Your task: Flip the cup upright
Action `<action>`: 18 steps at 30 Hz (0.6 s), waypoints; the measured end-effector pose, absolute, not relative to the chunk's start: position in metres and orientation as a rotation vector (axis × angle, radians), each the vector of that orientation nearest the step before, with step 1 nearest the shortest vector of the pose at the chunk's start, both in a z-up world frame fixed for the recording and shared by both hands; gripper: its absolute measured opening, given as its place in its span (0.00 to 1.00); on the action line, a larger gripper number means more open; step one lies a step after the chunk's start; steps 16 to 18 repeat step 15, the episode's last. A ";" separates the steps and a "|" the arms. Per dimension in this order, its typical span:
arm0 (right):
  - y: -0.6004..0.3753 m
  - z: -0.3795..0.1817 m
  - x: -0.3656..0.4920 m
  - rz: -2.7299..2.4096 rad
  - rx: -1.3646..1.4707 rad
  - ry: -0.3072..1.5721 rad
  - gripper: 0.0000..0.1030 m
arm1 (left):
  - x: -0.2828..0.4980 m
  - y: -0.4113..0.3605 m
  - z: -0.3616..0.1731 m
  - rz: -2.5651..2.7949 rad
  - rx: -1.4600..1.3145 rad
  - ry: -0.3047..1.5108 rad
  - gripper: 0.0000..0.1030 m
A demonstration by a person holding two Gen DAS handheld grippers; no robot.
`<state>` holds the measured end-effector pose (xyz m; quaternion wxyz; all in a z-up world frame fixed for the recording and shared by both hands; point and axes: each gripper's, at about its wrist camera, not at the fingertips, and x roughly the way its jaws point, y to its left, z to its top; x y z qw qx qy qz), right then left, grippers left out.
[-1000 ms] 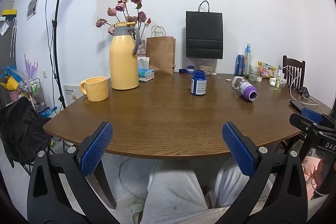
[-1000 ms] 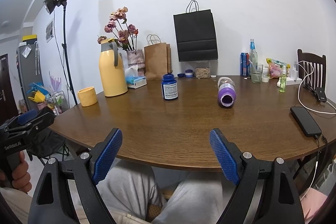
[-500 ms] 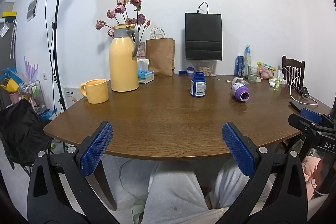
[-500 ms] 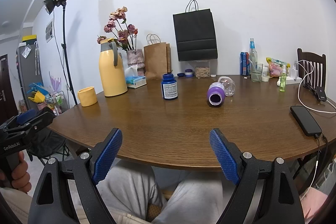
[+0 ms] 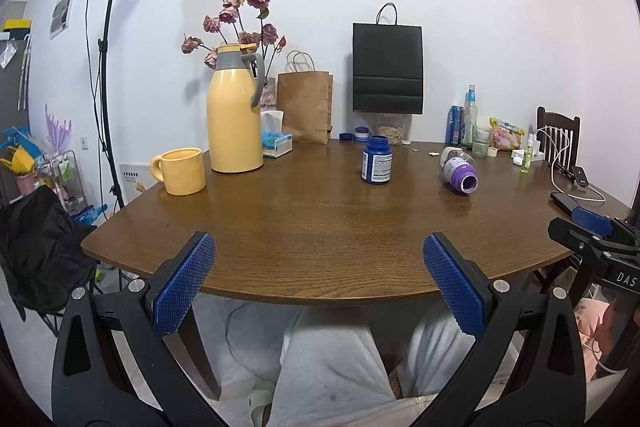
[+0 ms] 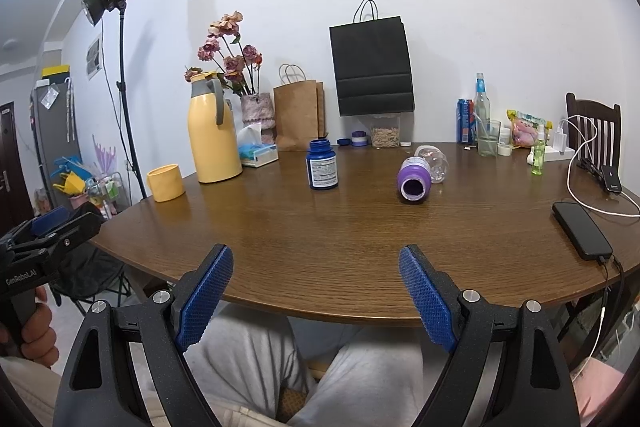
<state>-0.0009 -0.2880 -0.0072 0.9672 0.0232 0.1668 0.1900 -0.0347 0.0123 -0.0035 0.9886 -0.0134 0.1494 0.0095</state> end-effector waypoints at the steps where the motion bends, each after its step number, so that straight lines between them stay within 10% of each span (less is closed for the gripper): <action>1: -0.288 -0.007 -0.001 0.383 0.047 0.336 0.87 | -0.034 0.013 -0.003 0.016 -0.029 0.302 1.00; 18: -0.289 -0.005 0.001 0.381 0.038 0.337 0.86 | -0.033 0.013 -0.003 0.021 -0.023 0.292 1.00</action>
